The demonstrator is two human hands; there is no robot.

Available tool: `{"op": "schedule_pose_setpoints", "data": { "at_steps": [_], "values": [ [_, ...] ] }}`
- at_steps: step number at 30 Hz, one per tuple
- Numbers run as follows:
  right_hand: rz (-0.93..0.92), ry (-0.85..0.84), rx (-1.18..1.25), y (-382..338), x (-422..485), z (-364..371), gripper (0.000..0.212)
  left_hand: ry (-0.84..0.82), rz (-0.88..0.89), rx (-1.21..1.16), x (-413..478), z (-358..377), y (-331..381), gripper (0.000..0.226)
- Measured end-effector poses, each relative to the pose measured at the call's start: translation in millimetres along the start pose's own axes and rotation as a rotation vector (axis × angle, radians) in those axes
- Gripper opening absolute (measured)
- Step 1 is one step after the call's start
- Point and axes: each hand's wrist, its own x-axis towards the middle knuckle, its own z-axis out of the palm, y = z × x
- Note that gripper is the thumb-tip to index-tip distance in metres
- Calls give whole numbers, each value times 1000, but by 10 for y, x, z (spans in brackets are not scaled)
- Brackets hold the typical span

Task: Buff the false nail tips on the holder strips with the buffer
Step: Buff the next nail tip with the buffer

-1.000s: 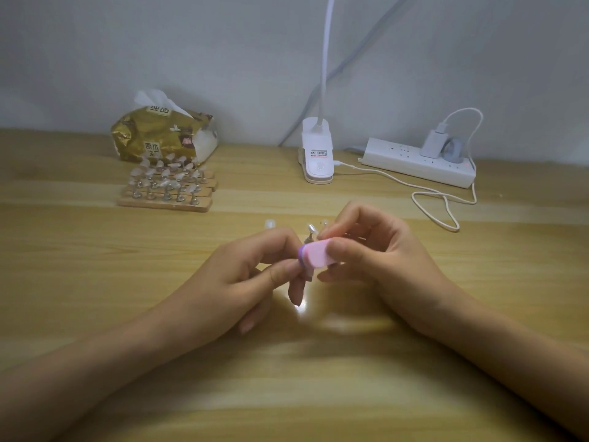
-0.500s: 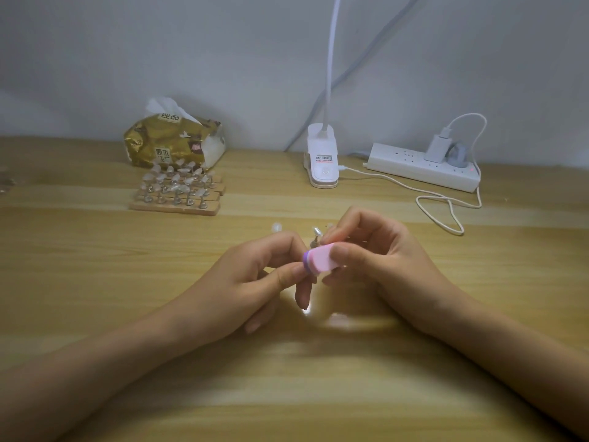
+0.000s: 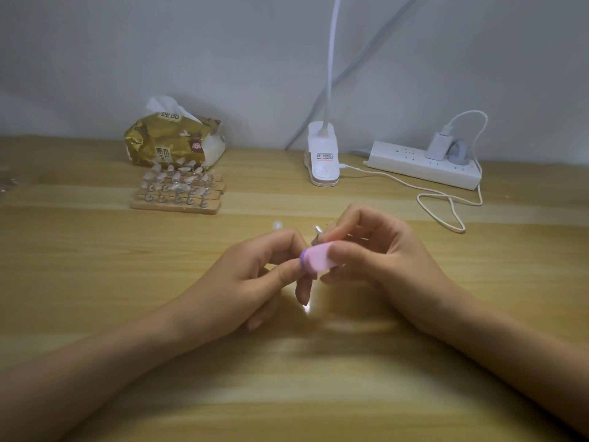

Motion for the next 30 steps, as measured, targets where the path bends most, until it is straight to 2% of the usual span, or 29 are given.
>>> {"op": "schedule_pose_setpoints", "data": {
  "at_steps": [2, 6, 9, 13, 17, 23, 27, 30],
  "values": [
    [4, 41, 15, 1, 3, -12, 13, 8, -2, -7, 5, -4, -3, 13],
    [-7, -52, -16, 6, -7, 15, 11, -10, 10, 3, 4, 1, 2, 18],
    [-3, 42, -12, -12, 8, -25, 14, 5, -1, -8, 9, -4, -6, 14],
    [-7, -59, -2, 16, -12, 10, 11, -13, 12, 0, 2, 10, 14, 18],
    [7, 60, -8, 6, 13, -66, 14, 1, 0, -25, -7, 3, 4, 12],
    [9, 96, 59, -6, 10, -106, 14, -9, 6, -27, -17, 0, 11, 11],
    [32, -48, 11, 33, -27, -9, 14, -10, 10, -23, -8, -1, 20, 13],
    [25, 6, 11, 22, -24, -12, 12, -10, 5, -38, -4, -7, 9, 13]
  ]
}}
